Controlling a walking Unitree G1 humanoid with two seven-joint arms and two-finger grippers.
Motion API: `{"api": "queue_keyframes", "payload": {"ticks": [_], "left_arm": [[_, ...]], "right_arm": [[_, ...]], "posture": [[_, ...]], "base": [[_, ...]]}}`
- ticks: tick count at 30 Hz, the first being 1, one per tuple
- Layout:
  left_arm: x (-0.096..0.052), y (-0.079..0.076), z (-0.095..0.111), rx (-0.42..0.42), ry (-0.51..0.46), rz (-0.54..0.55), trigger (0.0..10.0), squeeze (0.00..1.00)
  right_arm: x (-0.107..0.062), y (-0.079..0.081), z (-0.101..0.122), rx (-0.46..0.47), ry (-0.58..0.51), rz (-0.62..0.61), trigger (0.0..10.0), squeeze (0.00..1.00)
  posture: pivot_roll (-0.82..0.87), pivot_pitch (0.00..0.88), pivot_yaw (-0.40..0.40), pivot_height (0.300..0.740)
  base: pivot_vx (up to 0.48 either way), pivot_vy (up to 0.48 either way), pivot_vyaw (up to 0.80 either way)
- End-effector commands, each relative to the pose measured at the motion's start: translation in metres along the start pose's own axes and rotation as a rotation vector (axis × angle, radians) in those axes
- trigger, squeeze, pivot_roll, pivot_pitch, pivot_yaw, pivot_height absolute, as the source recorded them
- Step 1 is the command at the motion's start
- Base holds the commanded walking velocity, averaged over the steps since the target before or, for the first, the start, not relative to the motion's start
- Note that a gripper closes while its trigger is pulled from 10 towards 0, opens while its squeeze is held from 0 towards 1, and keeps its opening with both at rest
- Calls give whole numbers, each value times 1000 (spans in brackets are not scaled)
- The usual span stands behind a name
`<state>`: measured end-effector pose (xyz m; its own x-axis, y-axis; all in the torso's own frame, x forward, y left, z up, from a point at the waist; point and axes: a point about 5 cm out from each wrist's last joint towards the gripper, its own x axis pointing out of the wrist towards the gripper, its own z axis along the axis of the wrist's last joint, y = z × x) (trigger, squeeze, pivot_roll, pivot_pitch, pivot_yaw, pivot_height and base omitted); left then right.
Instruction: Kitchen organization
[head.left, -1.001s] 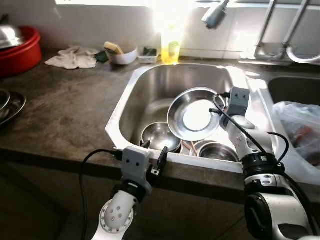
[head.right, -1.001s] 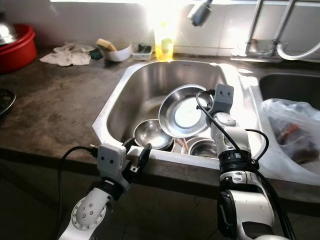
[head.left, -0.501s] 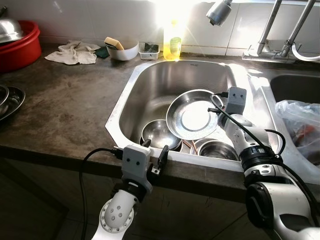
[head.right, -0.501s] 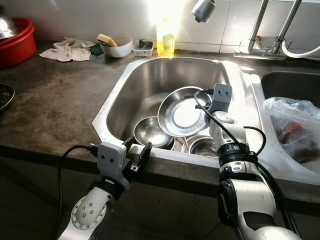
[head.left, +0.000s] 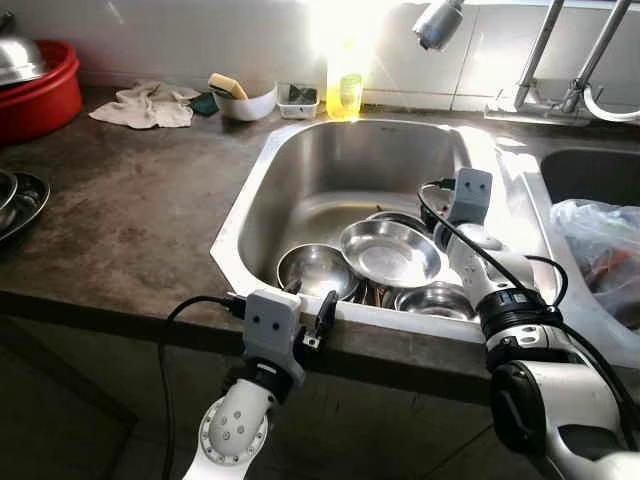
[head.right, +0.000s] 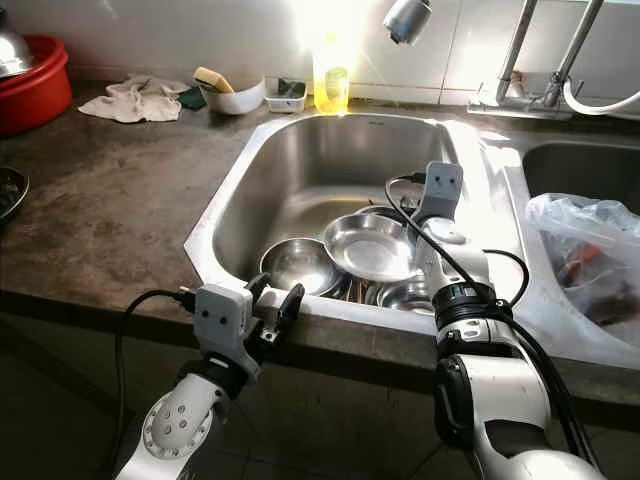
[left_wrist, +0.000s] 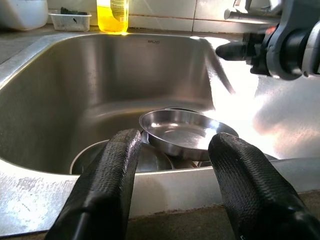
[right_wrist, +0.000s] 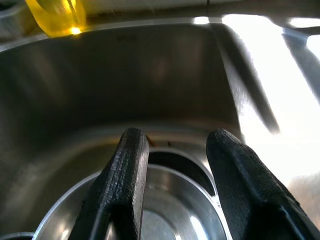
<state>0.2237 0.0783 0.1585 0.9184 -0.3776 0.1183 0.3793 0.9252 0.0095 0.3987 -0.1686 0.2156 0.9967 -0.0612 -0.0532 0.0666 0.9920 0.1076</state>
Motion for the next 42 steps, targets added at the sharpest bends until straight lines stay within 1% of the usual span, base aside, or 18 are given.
{"api": "queue_keyframes", "payload": {"ticks": [1,2,3,4,5,7,9,10,11,13,16,17,18,19,24,25,32,42], "left_arm": [[4,3,-1,5,11,16,10000,0],[4,4,-1,4,11,17,10000,0],[4,4,-1,4,11,17,10000,0],[6,4,-2,5,10,18,10000,0],[6,5,-2,7,9,18,10000,0],[7,6,-3,8,9,18,10000,0],[9,7,-4,8,10,17,10000,0],[10,8,-4,8,9,15,10000,0],[10,8,-4,8,9,15,10000,0],[10,8,-6,9,10,13,10000,0],[9,10,-6,15,10,19,10000,0],[9,12,-7,23,12,24,10000,0],[9,12,-7,23,12,24,10000,0],[8,14,-8,37,16,31,10000,0],[6,16,-9,46,16,21,10000,0],[6,16,-9,49,15,22,10000,0],[7,19,-8,63,13,33,10000,0],[8,19,-9,57,21,58,10000,0]], "right_arm": [[-13,6,12,-58,-119,41,10000,0],[-18,8,14,-64,-148,54,10000,0],[-18,8,14,-64,-148,54,10000,0],[-32,13,17,-43,-203,108,10000,0],[-37,14,17,-46,-218,128,10000,0],[-53,16,12,-112,-242,153,10000,0],[-63,17,7,-122,-245,159,10000,0],[-72,16,4,-132,-255,158,10000,0],[-72,16,4,-132,-255,158,10000,0],[-90,16,-1,-186,-288,162,10000,0],[-101,15,-10,-178,-280,162,10000,0],[-111,17,-17,-191,-277,179,10000,0],[-111,17,-17,-191,-277,179,10000,0],[-120,18,-22,-202,-270,194,10000,0],[-134,19,-33,-208,-241,201,10000,0],[-139,20,-38,-218,-231,207,10000,0],[-151,26,-51,-241,-201,243,10000,0],[-150,28,-54,-250,-195,242,10000,0]], "posture": [[79,140,-36,740],[77,138,-33,740],[77,138,-33,740],[73,131,-31,740],[73,131,-31,740],[64,120,-26,740],[54,109,-19,740],[50,98,-16,740],[50,98,-16,740],[45,79,-9,740],[41,64,-5,740],[41,54,-2,740],[41,54,-2,740],[42,48,1,740],[41,27,7,740],[42,22,8,740],[41,15,12,740],[50,29,7,740]], "base": [[0,0,0],[0,0,0],[0,0,0],[0,0,0],[0,0,0],[0,0,0],[0,0,0],[0,0,0],[0,0,0],[0,0,0],[0,0,0],[0,0,0],[0,0,0],[0,0,0],[0,0,0],[0,0,0],[0,0,0],[0,0,0]]}}
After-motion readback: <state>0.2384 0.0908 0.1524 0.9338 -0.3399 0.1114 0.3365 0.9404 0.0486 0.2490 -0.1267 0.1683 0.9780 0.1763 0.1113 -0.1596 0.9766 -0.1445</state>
